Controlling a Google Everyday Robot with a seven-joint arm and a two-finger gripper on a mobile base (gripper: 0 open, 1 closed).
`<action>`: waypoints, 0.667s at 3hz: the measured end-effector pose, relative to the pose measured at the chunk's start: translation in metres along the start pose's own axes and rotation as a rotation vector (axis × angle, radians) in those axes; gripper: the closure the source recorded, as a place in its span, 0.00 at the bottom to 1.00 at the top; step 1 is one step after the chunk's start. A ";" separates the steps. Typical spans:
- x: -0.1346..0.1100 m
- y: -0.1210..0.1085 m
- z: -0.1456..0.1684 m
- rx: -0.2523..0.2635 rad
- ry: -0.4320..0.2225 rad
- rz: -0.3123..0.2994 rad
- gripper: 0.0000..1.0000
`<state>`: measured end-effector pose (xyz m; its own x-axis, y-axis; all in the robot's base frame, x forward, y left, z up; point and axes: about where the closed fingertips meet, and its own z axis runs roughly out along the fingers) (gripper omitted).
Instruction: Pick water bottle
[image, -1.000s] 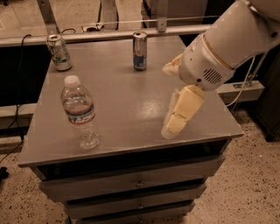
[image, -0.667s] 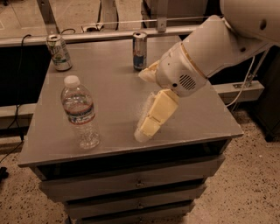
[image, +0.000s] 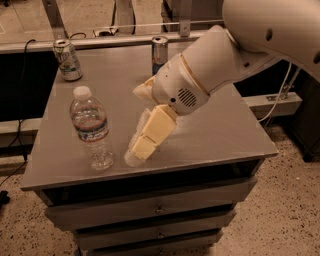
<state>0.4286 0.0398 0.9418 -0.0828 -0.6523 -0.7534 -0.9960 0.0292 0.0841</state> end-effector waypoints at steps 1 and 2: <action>-0.001 0.001 0.000 -0.001 -0.004 -0.002 0.00; -0.009 0.000 0.012 0.000 -0.066 -0.029 0.00</action>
Offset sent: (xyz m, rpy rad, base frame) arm 0.0038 0.0390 -0.0046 0.1917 -0.0622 0.0263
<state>0.4285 0.0552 0.9409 -0.0562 -0.6014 -0.7970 -0.9980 0.0111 0.0619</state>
